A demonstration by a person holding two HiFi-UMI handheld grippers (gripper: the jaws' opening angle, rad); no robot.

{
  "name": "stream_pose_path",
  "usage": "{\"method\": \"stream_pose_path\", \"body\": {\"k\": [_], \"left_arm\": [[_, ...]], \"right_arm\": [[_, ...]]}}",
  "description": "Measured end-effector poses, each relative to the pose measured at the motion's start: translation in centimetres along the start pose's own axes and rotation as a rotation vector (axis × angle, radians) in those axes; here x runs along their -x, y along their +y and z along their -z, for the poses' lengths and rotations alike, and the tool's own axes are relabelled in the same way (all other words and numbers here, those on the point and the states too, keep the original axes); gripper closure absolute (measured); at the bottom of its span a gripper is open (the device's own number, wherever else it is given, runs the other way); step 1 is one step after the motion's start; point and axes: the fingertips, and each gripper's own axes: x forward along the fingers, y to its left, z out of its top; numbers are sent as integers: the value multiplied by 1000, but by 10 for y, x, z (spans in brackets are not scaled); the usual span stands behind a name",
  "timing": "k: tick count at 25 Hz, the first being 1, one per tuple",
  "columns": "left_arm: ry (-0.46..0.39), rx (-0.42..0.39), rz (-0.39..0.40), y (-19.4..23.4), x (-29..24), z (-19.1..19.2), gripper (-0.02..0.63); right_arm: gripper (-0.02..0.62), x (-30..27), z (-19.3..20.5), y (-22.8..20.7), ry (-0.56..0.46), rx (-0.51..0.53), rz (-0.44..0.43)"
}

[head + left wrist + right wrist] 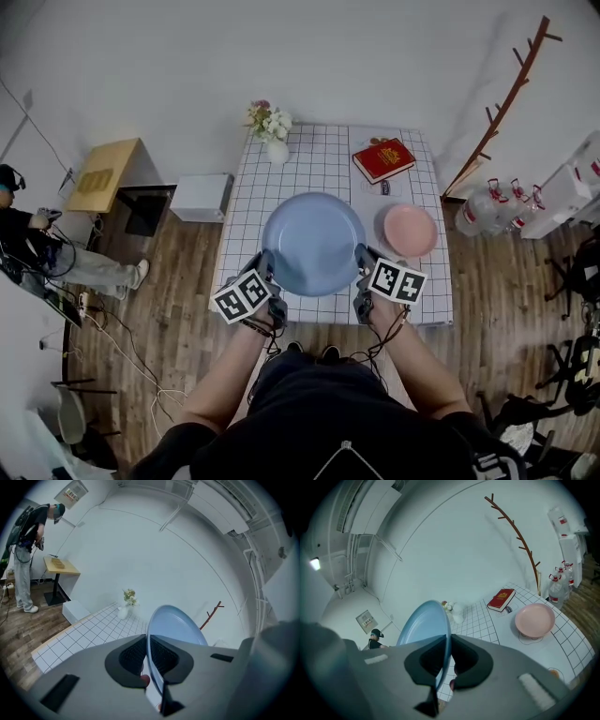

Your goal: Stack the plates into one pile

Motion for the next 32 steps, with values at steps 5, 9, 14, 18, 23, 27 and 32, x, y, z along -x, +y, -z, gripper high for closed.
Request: {"method": "stream_pose_path", "body": {"k": [5,9,14,18,23,27,32], "left_arm": [[20,-11,19,-1,7,-1,595],[32,-13,20,10,12,-5,595],[41,-19,25,19,14,-8,594],[45,-14,30,21,15,-10,594],[40,-17,37,21,15,-16,594],[42,-15,39,21,16,-16,594],[30,-5,43,24,20,-17,594]], "right_arm": [[577,9,6,5,-8,-4,23],[577,7,14,15,-9,3,31],[577,6,21,21,-15,4,48],[577,5,23,25,-20,5,53],[577,5,21,27,-25,3,56],[577,4,20,29,-28,7,56],[577,3,22,33,-26,11,52]]}}
